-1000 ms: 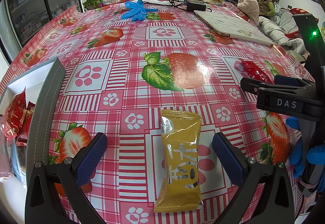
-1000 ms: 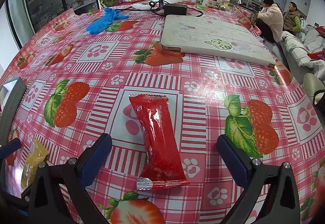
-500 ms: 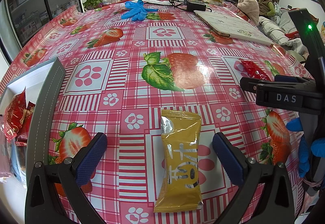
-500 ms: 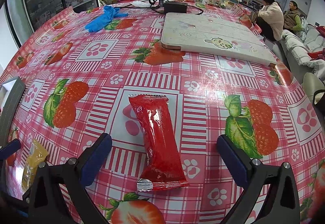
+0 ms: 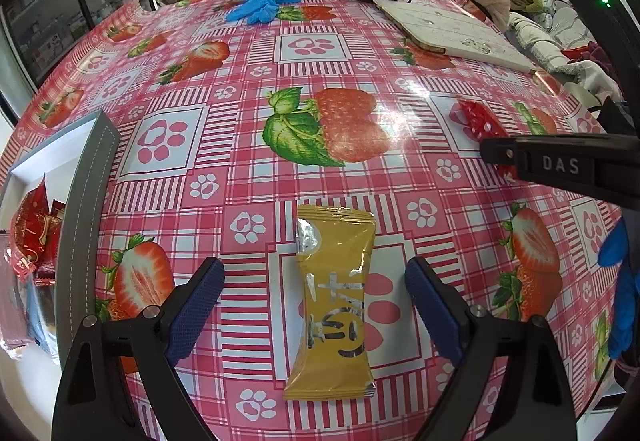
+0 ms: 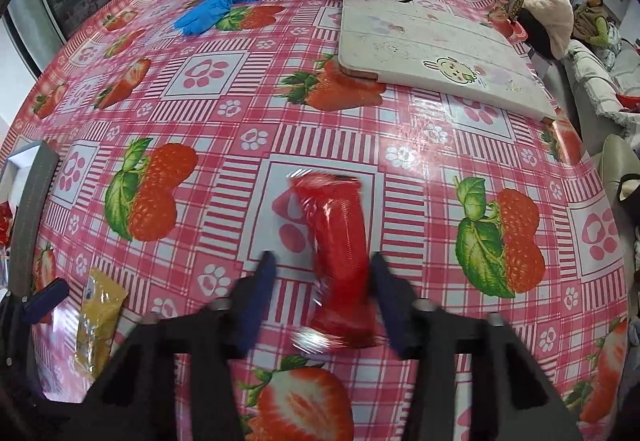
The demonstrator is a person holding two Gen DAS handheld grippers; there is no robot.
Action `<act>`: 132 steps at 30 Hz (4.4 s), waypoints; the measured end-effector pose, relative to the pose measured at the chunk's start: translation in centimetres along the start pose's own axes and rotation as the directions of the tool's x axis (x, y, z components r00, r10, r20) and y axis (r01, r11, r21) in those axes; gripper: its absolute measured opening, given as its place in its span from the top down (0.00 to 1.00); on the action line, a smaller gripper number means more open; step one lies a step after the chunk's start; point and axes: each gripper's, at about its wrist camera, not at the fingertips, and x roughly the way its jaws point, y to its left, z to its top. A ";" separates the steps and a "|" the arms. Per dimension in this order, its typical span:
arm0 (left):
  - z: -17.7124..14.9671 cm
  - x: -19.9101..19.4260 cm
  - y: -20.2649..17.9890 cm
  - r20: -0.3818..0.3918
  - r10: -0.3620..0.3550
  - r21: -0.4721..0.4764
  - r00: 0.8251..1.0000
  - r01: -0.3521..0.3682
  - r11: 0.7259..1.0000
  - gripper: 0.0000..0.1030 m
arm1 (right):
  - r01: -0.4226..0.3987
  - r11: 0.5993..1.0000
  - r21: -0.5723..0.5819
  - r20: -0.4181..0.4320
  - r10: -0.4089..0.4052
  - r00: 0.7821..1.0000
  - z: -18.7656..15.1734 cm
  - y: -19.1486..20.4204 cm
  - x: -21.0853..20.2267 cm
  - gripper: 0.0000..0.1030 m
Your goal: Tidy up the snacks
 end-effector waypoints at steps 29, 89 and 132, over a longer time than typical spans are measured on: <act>-1.0 -0.1 0.5 0.088 0.018 -0.027 0.996 -0.015 1.000 0.00 | -0.020 0.999 -0.039 0.083 0.023 0.996 -8.5 0.6 -2.1 0.00; -1.1 -0.1 0.5 0.090 0.017 -0.028 0.996 -0.015 1.000 0.00 | -0.025 0.998 -0.056 0.181 0.035 0.983 -9.8 0.5 -2.4 0.00; -0.7 -2.1 -3.1 -0.094 -0.046 0.179 0.995 0.062 0.982 0.75 | -0.046 0.997 -0.058 -0.006 0.046 0.999 -7.2 0.1 -3.3 0.76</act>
